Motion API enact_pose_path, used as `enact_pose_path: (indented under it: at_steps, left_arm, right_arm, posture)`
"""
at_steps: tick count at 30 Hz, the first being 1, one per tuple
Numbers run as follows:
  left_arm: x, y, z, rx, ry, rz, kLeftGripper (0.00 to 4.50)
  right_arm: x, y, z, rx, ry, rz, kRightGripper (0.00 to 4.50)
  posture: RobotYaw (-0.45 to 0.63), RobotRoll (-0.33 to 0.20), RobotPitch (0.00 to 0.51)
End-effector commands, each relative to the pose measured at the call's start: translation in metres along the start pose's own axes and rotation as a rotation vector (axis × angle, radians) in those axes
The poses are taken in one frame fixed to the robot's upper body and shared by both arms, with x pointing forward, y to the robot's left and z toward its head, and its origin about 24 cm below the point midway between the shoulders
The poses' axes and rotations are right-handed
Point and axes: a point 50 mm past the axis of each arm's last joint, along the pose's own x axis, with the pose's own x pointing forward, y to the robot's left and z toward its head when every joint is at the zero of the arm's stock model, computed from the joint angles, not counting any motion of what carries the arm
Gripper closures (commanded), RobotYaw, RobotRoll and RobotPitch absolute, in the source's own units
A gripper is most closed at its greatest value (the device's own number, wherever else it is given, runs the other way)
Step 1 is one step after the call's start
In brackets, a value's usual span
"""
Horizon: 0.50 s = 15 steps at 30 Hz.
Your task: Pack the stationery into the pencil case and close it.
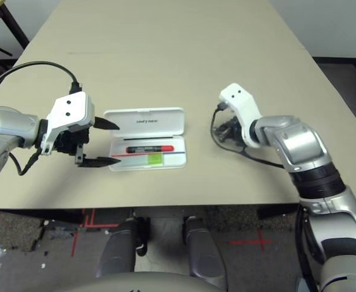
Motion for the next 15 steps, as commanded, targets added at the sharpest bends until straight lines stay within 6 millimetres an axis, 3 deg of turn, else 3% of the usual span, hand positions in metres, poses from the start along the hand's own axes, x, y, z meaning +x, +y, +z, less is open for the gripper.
enact_pose_path:
  at_steps: [1,7,15]
  left_arm:
    - [0.0,-0.002,-0.002,0.007,0.016,-0.007,0.0]
    - [0.0,-0.002,-0.004,0.005,0.027,-0.002,0.0]
    - [-0.001,-0.003,-0.006,0.008,0.041,0.007,0.0]
  right_arm:
    - [-0.007,0.002,0.004,-0.164,-0.009,0.143,4.2]
    - [-0.016,0.008,0.01,-0.346,-0.035,0.337,4.2]
    - [-0.009,0.027,0.016,-0.451,-0.033,0.48,4.2]
  posture:
    - [-0.02,0.0,0.168]
    - [-0.01,0.0,0.167]
    - [0.0,0.0,0.164]
